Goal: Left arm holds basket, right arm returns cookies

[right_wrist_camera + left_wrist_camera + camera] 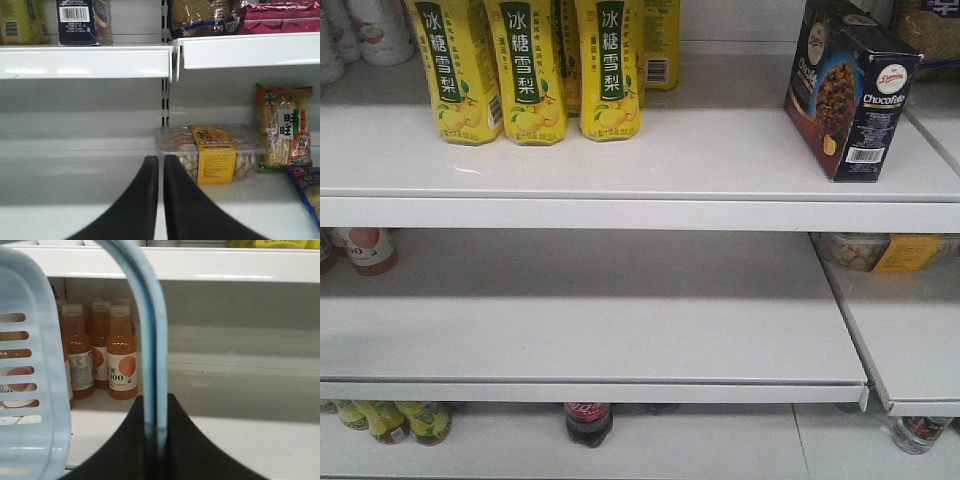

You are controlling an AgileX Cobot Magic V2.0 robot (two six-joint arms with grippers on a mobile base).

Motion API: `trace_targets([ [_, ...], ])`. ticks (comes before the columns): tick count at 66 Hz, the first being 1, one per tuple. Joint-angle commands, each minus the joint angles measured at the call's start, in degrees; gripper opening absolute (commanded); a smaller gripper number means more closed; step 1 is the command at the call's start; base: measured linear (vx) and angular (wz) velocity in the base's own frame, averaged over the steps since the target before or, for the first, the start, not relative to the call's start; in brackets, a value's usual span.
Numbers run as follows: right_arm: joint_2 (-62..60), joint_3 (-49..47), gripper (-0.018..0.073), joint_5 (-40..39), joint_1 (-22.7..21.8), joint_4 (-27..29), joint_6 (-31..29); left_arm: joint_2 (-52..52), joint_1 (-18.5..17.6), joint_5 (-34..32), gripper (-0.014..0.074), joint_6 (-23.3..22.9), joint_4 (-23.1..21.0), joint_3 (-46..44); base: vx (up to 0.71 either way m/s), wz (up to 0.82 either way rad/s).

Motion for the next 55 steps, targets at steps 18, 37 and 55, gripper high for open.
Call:
trace_targets([
  [18, -0.8, 1.1, -0.0006, -4.4, -0.3, -0.4, 0.0, -1.0, 0.1, -6.1, -0.0003, 0.4, 0.6, -1.7, 0.00, 0.00],
  [37, -0.8, 1.1, -0.0006, -4.4, -0.3, -0.4, 0.0, -1.0, 0.1, -6.1, -0.0003, 0.4, 0.6, -1.7, 0.00, 0.00],
  [55, -0.8, 1.1, -0.0006, -4.4, -0.3, -0.4, 0.0, -1.0, 0.1, -6.1, -0.0003, 0.4, 0.6, -1.7, 0.00, 0.00],
])
